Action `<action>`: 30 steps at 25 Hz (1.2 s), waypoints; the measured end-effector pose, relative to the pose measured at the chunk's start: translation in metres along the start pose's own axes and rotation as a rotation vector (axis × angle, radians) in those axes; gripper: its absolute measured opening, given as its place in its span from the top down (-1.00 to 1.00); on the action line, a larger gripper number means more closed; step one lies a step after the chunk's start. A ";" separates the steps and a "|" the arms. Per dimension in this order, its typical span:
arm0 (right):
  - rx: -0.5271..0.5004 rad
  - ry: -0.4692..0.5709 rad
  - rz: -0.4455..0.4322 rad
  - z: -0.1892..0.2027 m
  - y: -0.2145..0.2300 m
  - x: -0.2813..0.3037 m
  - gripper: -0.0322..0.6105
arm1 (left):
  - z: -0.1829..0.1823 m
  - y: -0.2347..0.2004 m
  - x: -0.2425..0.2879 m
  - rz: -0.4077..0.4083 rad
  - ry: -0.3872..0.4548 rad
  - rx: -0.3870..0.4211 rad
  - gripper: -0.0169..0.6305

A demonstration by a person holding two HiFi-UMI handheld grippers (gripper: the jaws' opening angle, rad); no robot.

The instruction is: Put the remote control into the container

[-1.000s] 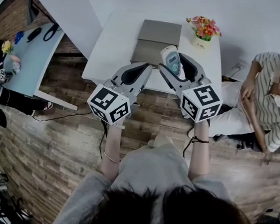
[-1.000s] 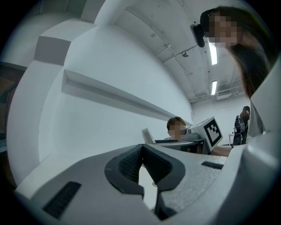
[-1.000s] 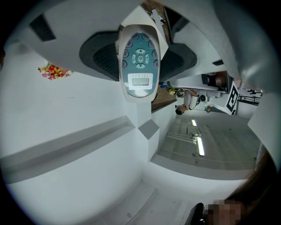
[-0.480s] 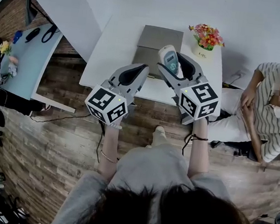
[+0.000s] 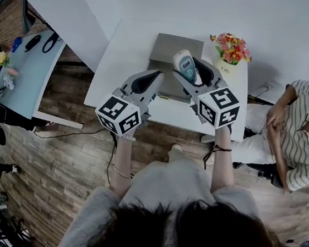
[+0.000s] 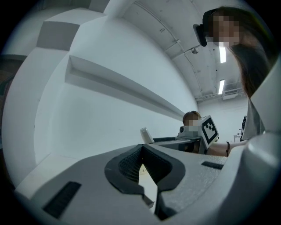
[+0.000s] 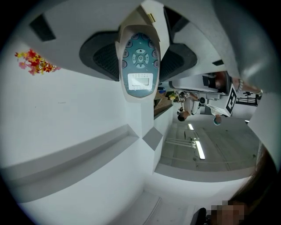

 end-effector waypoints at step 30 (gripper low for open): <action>0.044 -0.285 -0.017 0.067 0.064 0.089 0.01 | 0.086 -0.068 0.046 0.007 -0.179 -0.165 0.94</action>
Point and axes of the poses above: the fingertips, and each gripper's own axes: x forward along the fingers, y to its right, z out of its underside, the point moved 2 cm from there along -x, backward along the fingers, and after that the axes turned 11 degrees about x, right-handed, at the moved point
